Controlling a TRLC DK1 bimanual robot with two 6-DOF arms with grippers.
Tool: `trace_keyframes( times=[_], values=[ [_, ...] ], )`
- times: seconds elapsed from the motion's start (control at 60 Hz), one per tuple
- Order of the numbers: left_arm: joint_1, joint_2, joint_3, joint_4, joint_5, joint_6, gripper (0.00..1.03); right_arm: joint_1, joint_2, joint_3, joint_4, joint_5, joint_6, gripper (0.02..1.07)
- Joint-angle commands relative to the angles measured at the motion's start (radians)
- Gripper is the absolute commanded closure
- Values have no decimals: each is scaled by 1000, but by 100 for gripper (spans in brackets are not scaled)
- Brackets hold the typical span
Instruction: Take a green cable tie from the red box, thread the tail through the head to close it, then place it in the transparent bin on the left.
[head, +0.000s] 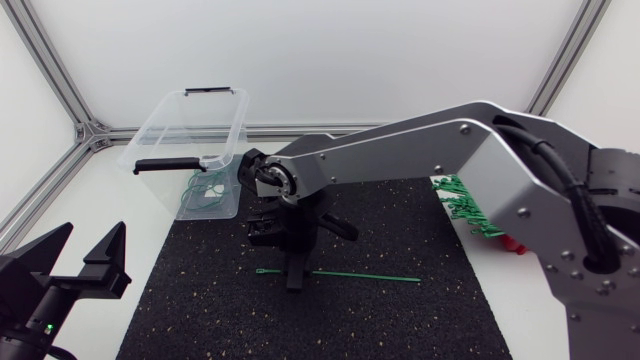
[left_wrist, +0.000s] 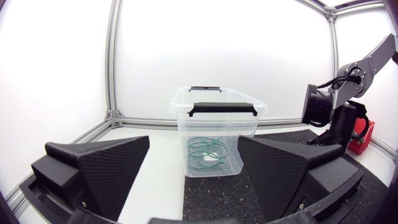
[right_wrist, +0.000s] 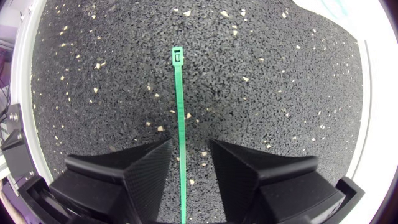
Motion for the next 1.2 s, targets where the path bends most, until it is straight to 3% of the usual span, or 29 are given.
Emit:
trace_keyframes(
  times=[0.0, 0.183, 0.467, 0.767, 1.183],
  values=[
    [-9, -11, -39, -14, 5, -13, 4, 4, -25, -53, -20, -11, -12, 42],
    [-9, -13, -43, 31, 5, -9, 4, 3, -83, -82, -7, -16, -17, 40],
    [-23, -4, 69, -73, 5, -1, 4, -16, -186, -134, 16, -43, -23, 37],
    [-69, 173, 201, -147, 19, 17, 4, -17, -220, -190, 89, -114, -40, 36],
    [-121, 559, 410, -248, 180, 20, 10, -13, -108, -113, 157, -186, -57, 36]
  ],
)
